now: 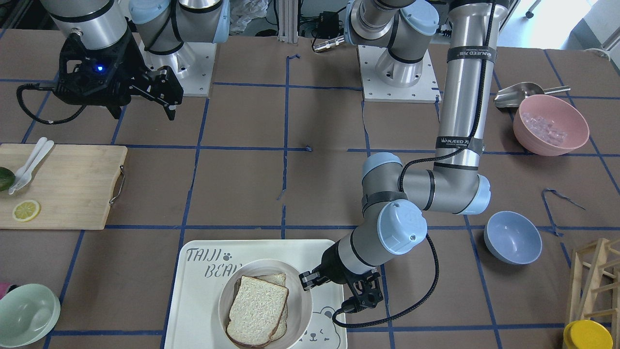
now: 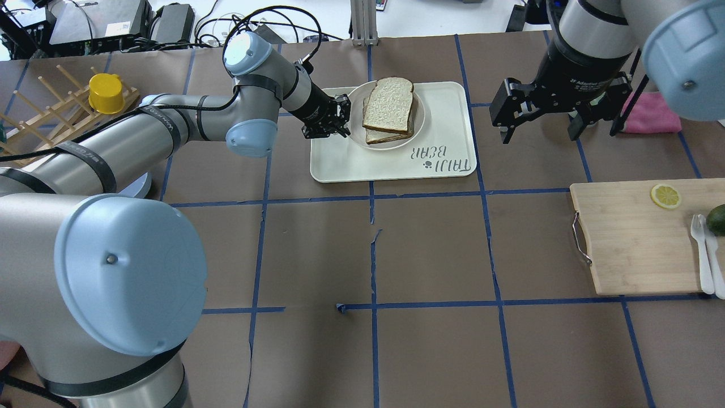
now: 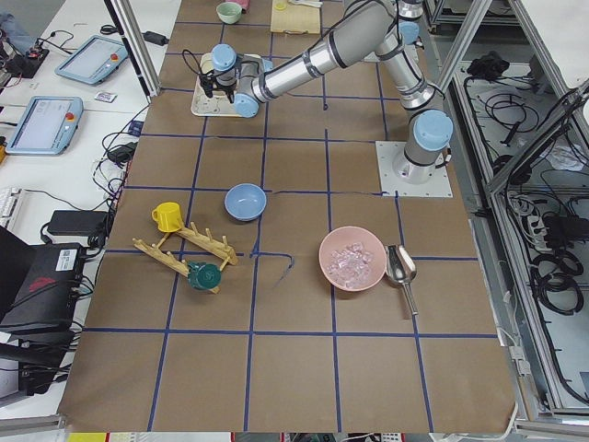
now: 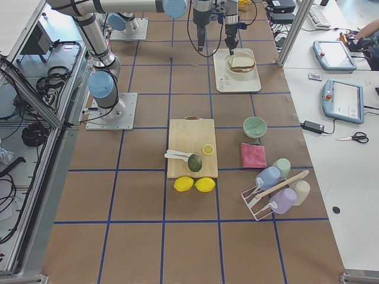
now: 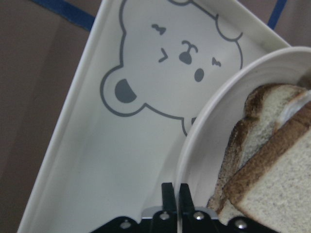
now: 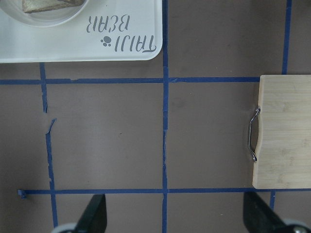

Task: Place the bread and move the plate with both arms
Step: 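Open the left gripper to release the plate rim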

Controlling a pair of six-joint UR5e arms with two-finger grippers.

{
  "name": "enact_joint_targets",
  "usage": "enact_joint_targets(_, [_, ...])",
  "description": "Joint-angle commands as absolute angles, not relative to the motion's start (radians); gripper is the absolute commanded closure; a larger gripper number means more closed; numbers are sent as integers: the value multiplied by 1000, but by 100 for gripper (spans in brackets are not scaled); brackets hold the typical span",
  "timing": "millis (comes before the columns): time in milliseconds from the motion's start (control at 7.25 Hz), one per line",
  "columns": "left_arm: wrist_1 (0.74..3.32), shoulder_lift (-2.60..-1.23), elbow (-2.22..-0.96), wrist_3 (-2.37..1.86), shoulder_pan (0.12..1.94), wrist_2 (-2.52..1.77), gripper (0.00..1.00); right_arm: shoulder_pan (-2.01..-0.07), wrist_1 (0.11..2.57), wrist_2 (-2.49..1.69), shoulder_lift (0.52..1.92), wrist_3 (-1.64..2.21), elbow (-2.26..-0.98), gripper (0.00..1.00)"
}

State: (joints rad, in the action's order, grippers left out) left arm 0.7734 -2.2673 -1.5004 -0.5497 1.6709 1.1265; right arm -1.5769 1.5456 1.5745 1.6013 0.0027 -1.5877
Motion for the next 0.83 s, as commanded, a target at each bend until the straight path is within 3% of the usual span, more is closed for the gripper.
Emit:
enact_joint_targets(0, [775,-2269,-1502,-558,1672,1124,85,-1577,1539,1574,1600,-11,-1588,0])
enact_joint_targets(138, [773,-2269,-1502,-558,1672,1126,82,-1577,1537,1574,1600,-11,-1588,0])
enact_joint_targets(414, [773,-2260,-1491,-542,1671,1134,55,-1577,1537,1574,1601,-9,-1588,0])
enact_joint_targets(690, [785,-2217,-1486,-523,1669,1144,49,-1577,1537,1575,1601,-9,-1588,0])
